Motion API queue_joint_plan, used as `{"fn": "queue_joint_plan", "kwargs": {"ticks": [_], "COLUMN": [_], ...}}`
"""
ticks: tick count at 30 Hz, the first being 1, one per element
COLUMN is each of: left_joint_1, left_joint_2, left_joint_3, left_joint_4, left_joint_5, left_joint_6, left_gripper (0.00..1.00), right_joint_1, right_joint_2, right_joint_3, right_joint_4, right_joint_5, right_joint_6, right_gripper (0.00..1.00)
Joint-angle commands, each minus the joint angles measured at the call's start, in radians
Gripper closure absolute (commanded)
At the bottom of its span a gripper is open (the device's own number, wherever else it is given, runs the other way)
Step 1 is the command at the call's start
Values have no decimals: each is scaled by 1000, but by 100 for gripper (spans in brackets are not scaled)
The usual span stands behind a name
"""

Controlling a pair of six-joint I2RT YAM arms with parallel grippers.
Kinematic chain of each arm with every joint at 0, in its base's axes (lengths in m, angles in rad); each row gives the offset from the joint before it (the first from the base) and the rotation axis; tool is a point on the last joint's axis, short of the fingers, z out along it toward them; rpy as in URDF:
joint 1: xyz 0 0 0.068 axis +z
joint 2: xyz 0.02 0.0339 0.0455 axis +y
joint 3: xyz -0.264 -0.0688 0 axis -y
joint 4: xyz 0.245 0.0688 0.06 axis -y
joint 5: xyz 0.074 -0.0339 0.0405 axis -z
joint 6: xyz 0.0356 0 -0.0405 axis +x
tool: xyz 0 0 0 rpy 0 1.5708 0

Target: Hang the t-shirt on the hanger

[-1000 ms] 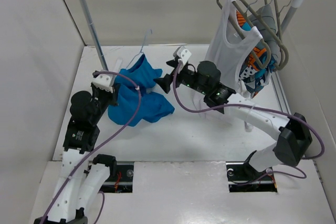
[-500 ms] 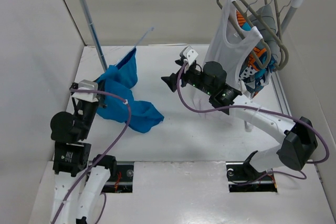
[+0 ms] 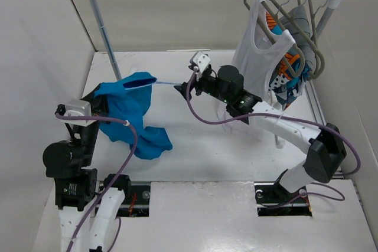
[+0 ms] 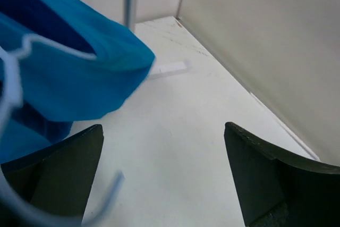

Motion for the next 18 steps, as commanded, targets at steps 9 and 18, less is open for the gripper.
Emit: {"fn": "queue_joint_plan", "kwargs": {"ticks": [9, 18], "left_joint_1": [3, 3], "left_joint_2": [-7, 2], "left_joint_3": [47, 37], "left_joint_4": [49, -41], "left_joint_5": [119, 335], "left_joint_6": [-48, 32], "left_gripper": [100, 100], "right_joint_1": [63, 63], "right_joint_2": [56, 56], "right_joint_3": [34, 83], "right_joint_4": [358, 383], "right_joint_5": [-77, -154], "right_joint_6": [-61, -158], "right_gripper": [0, 14]}}
